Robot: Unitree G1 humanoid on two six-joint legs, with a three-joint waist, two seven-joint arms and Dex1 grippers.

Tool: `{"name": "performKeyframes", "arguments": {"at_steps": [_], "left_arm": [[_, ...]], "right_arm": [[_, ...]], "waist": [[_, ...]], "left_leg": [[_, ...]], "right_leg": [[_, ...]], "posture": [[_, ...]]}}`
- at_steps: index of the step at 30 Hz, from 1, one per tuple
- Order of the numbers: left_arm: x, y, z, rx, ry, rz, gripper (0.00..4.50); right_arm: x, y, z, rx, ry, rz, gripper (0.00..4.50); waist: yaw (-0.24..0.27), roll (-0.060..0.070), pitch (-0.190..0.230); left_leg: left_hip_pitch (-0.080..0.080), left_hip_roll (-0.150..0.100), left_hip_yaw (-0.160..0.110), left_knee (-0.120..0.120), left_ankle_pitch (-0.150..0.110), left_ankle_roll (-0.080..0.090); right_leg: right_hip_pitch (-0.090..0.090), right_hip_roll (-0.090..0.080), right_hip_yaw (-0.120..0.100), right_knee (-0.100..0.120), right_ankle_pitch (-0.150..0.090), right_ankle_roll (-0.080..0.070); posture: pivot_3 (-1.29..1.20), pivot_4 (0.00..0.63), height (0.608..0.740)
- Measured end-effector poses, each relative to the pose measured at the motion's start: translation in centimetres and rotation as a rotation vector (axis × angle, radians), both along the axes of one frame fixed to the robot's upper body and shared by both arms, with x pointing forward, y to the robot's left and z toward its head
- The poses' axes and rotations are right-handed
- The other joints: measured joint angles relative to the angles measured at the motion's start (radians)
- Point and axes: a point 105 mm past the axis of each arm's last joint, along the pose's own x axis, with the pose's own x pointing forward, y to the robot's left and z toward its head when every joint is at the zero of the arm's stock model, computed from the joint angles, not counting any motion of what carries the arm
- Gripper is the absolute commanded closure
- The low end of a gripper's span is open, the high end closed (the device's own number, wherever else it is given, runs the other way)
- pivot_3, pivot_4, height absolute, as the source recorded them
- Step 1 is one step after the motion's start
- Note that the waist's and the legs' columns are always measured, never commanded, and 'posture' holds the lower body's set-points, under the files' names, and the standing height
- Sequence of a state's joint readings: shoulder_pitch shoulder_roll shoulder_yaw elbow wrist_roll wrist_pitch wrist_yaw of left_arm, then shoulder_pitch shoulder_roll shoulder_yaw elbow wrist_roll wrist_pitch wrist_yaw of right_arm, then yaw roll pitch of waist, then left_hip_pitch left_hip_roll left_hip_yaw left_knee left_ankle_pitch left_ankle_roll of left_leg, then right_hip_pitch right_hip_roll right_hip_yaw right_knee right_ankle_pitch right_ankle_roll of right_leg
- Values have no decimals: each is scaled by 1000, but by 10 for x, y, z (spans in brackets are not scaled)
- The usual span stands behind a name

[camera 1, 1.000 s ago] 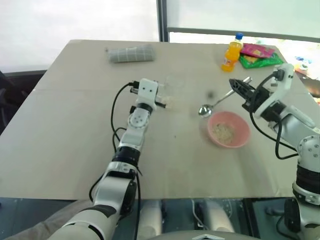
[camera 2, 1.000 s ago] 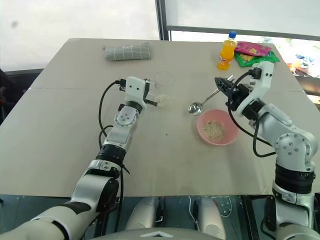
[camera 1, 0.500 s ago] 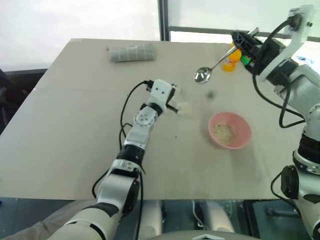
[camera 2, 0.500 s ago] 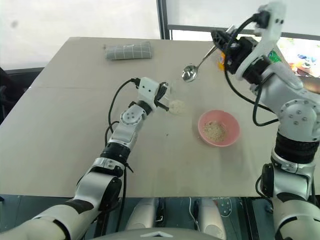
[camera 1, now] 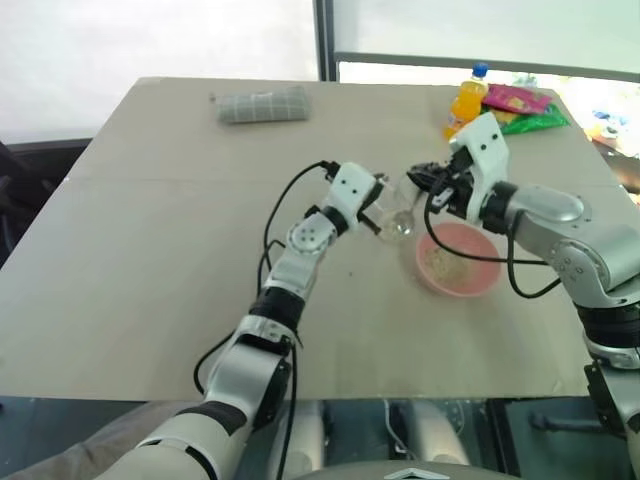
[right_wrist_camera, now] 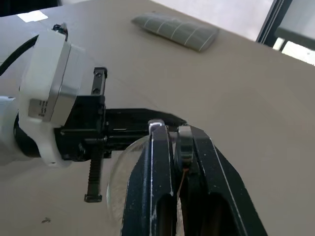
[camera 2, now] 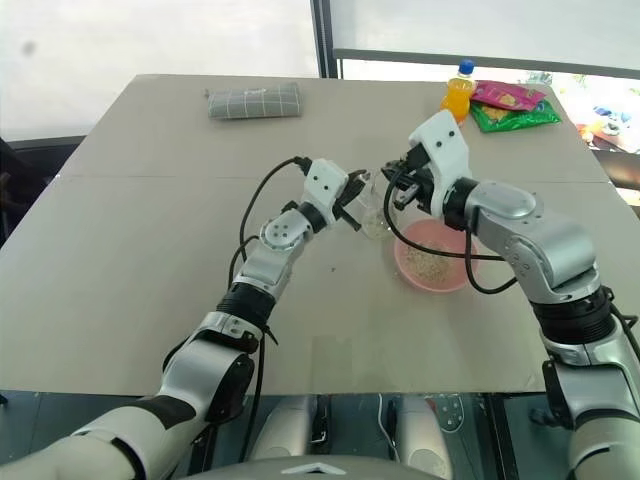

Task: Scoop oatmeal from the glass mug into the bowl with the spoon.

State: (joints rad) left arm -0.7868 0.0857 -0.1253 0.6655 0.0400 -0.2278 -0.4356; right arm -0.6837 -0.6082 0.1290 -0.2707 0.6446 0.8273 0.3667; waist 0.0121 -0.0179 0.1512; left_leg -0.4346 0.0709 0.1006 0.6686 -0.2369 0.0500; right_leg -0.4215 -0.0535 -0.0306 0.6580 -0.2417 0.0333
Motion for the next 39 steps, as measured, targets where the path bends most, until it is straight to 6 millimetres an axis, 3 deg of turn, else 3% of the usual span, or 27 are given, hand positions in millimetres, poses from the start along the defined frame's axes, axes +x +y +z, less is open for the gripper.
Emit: {"name": "performKeyframes", "arguments": {"at_steps": [4, 13, 20, 30, 39], "left_arm": [[1, -3, -2, -2, 6, 0, 4456], [2, -4, -1, -14, -3, 13, 4456], [1, -8, -2, -35, -2, 14, 4456], [-2, -28, -7, -69, 14, -35, 4456], [-4, -30, -9, -63, 4, -53, 4456]], "right_arm": [[2, -7, -3, 76, 95, -41, 4500], [15, -33, -2, 464, 384, -212, 4500], [15, -61, 24, 625, 406, -261, 4500], [3, -97, 32, 714, 412, -354, 4500], [-6, -112, 31, 835, 441, -391, 4500]], "waist": [[2, 0, 0], [0, 0, 0], [2, 0, 0], [0, 1, 0], [0, 1, 0]], "left_leg": [[0, 0, 0, 0, 0, 0], [0, 0, 0, 0, 0, 0], [0, 0, 0, 0, 0, 0], [0, 0, 0, 0, 0, 0], [0, 0, 0, 0, 0, 0]], "right_leg": [[0, 0, 0, 0, 0, 0], [0, 0, 0, 1, 0, 0], [0, 0, 0, 1, 0, 0], [0, 0, 1, 1, 0, 0], [0, 0, 1, 1, 0, 0]], "posture": [[0, 150, 740], [0, 150, 740], [0, 150, 740], [0, 150, 740], [0, 150, 740]]}}
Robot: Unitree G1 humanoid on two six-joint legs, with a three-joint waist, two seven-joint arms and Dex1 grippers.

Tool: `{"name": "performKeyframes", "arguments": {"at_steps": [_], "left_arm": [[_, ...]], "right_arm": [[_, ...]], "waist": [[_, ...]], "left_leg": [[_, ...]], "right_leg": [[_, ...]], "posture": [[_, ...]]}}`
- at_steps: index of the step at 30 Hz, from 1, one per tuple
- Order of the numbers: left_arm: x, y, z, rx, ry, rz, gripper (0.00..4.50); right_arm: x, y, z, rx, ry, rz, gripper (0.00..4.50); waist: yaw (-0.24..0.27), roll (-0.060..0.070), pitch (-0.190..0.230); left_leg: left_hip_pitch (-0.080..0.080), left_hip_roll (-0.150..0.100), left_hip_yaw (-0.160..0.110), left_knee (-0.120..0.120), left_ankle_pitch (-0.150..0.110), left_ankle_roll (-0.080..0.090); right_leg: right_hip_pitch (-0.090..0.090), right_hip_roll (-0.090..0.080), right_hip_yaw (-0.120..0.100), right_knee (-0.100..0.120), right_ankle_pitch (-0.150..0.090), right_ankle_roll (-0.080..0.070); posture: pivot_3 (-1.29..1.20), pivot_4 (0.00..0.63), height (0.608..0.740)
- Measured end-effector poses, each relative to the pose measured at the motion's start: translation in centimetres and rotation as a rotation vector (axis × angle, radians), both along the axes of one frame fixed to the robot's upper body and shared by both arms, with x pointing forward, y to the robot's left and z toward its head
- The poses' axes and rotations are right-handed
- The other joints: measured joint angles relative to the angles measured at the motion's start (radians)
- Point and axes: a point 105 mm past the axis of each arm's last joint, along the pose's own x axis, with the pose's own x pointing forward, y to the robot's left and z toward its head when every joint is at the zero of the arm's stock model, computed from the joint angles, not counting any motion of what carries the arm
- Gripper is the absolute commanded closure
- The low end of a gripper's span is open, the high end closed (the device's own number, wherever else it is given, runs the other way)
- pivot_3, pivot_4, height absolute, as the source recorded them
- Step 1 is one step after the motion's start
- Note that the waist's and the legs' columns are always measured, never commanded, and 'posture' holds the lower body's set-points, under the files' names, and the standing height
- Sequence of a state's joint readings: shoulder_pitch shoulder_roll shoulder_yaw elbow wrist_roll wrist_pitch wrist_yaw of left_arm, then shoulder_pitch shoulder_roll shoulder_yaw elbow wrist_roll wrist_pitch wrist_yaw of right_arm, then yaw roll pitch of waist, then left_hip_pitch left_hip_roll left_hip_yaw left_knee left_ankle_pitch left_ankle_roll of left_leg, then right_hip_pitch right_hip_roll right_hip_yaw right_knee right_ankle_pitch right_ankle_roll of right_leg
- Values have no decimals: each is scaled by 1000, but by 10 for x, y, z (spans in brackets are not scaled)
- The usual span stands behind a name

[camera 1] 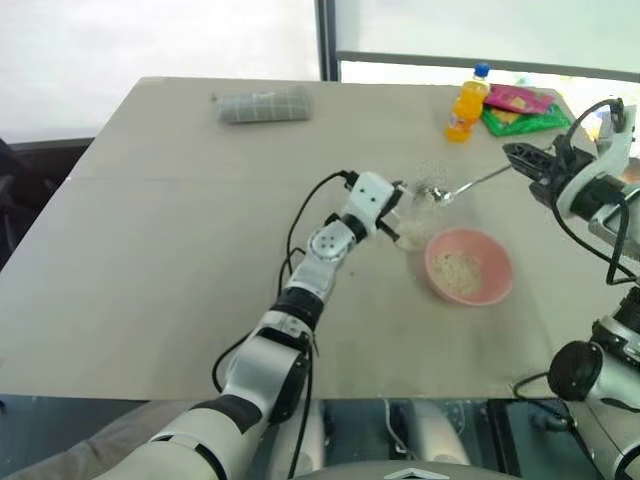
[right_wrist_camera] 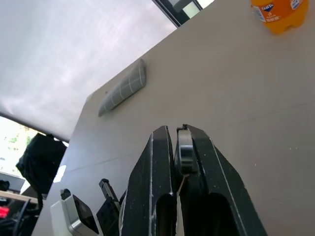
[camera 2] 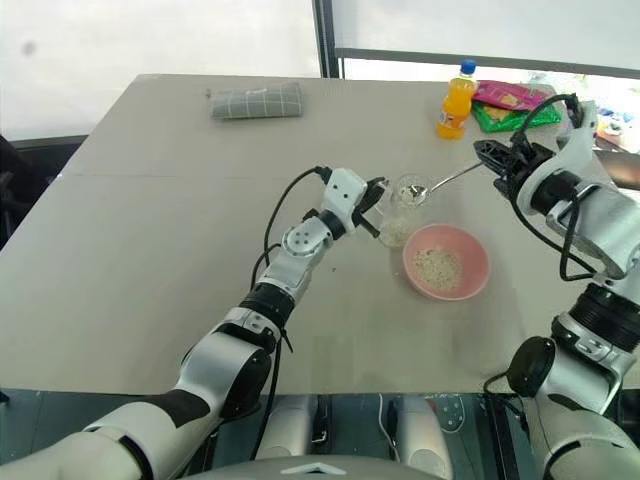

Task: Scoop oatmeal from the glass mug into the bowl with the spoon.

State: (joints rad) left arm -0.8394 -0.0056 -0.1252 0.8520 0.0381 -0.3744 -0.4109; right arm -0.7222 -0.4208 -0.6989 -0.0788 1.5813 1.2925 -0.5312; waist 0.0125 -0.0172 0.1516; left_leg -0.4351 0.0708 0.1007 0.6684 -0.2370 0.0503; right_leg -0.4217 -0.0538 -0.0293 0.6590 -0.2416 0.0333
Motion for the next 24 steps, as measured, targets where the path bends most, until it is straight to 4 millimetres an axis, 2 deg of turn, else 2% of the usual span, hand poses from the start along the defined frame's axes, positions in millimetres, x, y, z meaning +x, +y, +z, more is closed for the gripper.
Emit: {"name": "performKeyframes", "arguments": {"at_steps": [3, 17, 24], "left_arm": [[1, 2, -1, 1, 1, 6, 4456], [2, 7, -2, 1, -11, 16, 4456], [1, 6, -2, -2, -20, 12, 4456]], "right_arm": [[-2, -3, 5, 39, 2, -16, 4500], [-7, -13, 0, 229, 70, -82, 4500], [-13, -8, -18, 288, 102, -101, 4500]], "waist": [[-1, 0, 0], [-1, 0, 0], [-1, 0, 0]], "left_leg": [[1, 0, 0, 0, 0, 0], [1, 0, 0, 0, 0, 0], [1, 0, -1, 0, 0, 0]], "right_leg": [[0, 0, 1, 0, 0, 0], [0, 0, 1, 1, 0, 0], [0, 0, 2, 0, 0, 0]], "posture": [[0, 150, 740], [0, 150, 740], [0, 150, 740]]}}
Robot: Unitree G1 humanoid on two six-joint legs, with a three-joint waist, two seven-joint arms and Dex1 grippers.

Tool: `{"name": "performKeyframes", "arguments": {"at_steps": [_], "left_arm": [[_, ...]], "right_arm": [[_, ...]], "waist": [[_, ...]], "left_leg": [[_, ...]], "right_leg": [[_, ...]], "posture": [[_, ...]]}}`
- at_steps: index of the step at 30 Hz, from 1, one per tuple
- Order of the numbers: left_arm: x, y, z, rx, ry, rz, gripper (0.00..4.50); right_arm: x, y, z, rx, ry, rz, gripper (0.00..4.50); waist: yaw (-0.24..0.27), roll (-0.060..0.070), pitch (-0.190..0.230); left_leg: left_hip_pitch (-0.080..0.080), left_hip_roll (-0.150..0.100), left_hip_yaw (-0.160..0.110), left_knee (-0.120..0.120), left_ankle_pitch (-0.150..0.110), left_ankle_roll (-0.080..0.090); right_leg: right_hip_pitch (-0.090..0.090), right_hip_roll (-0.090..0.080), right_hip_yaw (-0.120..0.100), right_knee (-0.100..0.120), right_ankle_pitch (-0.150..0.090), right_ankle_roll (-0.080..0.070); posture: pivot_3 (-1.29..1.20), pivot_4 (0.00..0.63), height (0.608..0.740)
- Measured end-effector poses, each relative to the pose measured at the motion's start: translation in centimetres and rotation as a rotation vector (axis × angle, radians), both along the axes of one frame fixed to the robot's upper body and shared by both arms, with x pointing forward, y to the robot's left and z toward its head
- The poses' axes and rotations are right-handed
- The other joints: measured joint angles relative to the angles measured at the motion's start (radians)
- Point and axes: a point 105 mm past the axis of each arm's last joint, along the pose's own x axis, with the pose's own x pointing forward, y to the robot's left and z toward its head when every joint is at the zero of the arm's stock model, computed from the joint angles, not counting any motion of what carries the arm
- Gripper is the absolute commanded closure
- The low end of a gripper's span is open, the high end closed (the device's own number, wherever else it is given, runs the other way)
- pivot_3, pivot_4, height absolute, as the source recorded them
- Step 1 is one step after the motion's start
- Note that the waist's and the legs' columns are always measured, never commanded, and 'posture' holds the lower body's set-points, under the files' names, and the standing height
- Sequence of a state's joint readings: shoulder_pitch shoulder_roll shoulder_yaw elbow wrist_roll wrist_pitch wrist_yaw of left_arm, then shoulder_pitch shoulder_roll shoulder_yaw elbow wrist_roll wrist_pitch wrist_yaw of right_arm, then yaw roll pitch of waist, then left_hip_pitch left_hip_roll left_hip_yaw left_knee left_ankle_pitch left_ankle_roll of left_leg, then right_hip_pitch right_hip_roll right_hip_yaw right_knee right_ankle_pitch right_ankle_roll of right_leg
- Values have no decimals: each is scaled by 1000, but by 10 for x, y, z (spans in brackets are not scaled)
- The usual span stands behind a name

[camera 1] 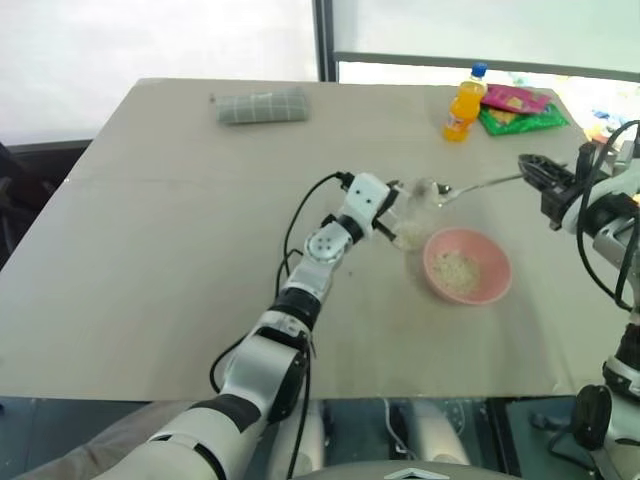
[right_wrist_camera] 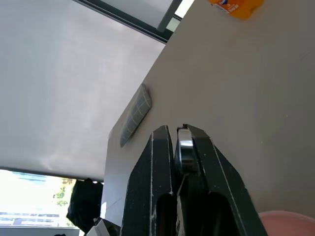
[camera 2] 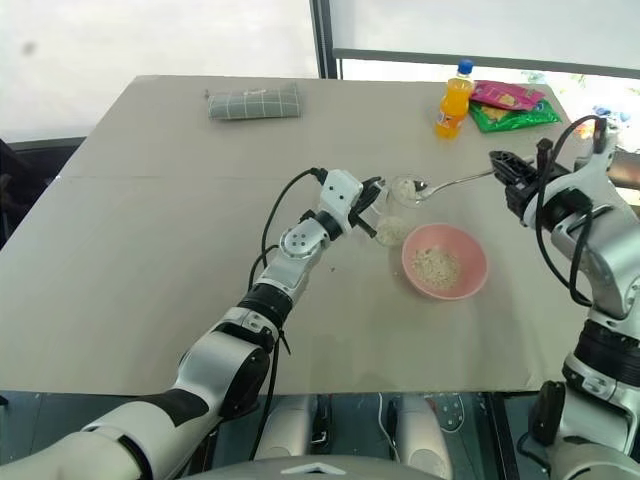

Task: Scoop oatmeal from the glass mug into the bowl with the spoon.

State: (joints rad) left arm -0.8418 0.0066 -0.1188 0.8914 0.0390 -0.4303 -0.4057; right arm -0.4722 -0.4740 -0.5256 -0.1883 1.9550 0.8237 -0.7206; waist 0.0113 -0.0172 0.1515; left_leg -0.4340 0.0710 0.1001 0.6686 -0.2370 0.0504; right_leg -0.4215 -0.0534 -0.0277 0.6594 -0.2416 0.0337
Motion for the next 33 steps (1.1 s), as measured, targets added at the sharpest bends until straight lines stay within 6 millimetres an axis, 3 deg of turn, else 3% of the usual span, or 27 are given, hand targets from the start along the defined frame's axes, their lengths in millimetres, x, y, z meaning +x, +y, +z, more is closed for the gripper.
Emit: {"name": "performKeyframes", "arguments": {"at_steps": [23, 33], "left_arm": [[3, 2, -1, -2, 9, 6, 4456], [3, 2, -1, 0, 8, 6, 4456]], "right_arm": [[-3, 3, -23, 180, -32, -4, 4500], [-3, 1, -22, 206, -40, -20, 4500]], "waist": [[0, 0, 0], [0, 0, 0]], "left_leg": [[1, 0, 0, 0, 0, 0], [1, 0, 0, 0, 0, 0]], "right_leg": [[0, 0, 0, 0, 0, 0], [0, 0, 0, 1, 0, 0]], "posture": [[0, 150, 740], [0, 150, 740]]}}
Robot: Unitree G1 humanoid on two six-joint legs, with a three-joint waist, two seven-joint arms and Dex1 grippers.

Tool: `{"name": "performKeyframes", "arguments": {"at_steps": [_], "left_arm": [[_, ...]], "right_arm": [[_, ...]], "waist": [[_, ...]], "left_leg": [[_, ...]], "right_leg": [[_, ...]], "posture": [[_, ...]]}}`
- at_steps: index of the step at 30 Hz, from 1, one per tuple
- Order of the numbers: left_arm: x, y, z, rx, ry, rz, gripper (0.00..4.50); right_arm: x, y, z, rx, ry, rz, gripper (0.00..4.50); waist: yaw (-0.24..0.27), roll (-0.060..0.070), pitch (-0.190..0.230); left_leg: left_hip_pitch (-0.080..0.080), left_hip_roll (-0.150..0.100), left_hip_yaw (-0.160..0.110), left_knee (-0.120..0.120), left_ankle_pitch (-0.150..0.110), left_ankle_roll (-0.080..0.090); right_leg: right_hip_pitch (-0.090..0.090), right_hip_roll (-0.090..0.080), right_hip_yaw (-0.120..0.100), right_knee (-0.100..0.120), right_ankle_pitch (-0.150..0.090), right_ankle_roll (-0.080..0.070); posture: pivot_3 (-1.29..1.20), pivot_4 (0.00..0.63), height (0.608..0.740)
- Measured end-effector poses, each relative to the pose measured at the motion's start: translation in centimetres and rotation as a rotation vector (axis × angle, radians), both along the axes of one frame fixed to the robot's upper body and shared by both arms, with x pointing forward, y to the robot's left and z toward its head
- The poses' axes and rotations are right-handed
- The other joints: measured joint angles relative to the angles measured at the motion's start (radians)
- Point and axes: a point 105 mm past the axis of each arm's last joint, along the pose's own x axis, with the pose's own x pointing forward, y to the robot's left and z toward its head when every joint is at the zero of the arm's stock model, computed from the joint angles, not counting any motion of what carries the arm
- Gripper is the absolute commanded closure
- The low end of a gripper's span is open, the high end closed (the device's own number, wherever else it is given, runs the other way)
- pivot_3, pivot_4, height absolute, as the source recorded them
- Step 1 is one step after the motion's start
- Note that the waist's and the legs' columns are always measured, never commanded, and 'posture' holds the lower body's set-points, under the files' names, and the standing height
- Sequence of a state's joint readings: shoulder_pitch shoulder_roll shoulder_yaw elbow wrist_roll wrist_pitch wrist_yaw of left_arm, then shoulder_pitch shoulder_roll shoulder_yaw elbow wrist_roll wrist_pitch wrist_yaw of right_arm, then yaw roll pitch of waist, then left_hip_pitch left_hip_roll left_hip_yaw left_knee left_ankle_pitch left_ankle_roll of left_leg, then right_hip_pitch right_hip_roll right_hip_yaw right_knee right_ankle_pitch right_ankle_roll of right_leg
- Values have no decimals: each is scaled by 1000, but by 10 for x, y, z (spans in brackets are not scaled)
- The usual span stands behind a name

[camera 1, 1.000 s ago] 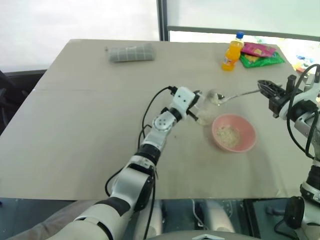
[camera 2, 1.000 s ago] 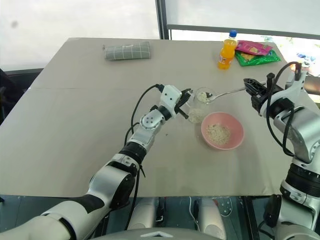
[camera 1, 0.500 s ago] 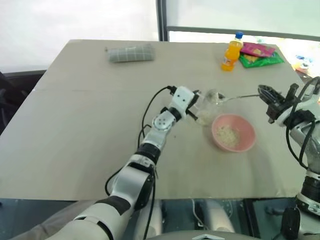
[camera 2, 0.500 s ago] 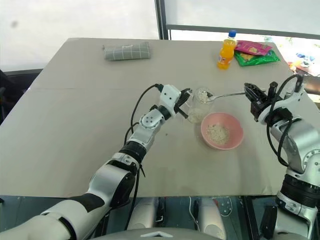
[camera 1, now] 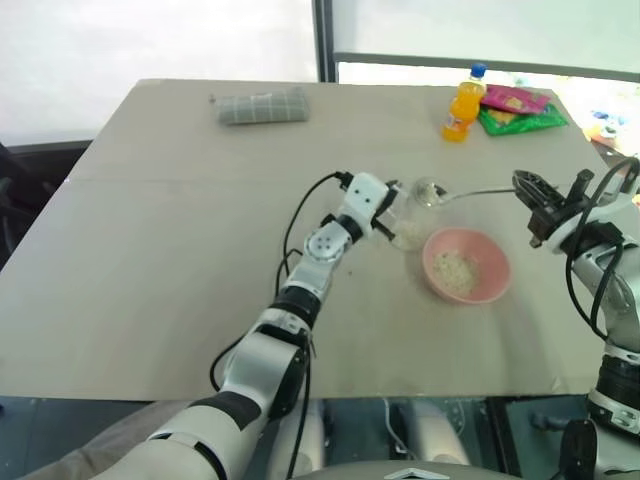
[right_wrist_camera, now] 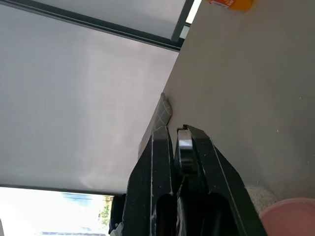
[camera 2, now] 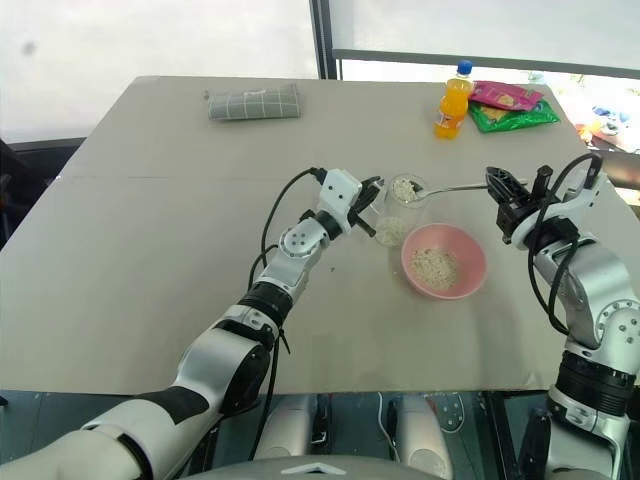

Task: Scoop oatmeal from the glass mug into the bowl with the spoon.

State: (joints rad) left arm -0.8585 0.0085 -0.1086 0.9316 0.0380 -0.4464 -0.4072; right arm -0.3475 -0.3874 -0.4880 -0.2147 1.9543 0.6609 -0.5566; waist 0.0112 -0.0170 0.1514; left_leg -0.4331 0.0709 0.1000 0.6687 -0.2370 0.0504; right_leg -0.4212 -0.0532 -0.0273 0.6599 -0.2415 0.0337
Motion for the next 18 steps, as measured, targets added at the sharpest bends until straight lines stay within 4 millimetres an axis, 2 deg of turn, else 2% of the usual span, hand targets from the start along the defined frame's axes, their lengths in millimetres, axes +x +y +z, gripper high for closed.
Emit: {"name": "performKeyframes", "arguments": {"at_steps": [18], "left_arm": [[1, 3, 0, 4, -4, 5, 4456]], "right_arm": [[0, 0, 0, 8, -1, -6, 4500]], "waist": [[0, 0, 0]], "left_leg": [[0, 0, 0, 0, 0, 0]], "right_leg": [[0, 0, 0, 0, 0, 0]], "posture": [[0, 150, 740]]}}
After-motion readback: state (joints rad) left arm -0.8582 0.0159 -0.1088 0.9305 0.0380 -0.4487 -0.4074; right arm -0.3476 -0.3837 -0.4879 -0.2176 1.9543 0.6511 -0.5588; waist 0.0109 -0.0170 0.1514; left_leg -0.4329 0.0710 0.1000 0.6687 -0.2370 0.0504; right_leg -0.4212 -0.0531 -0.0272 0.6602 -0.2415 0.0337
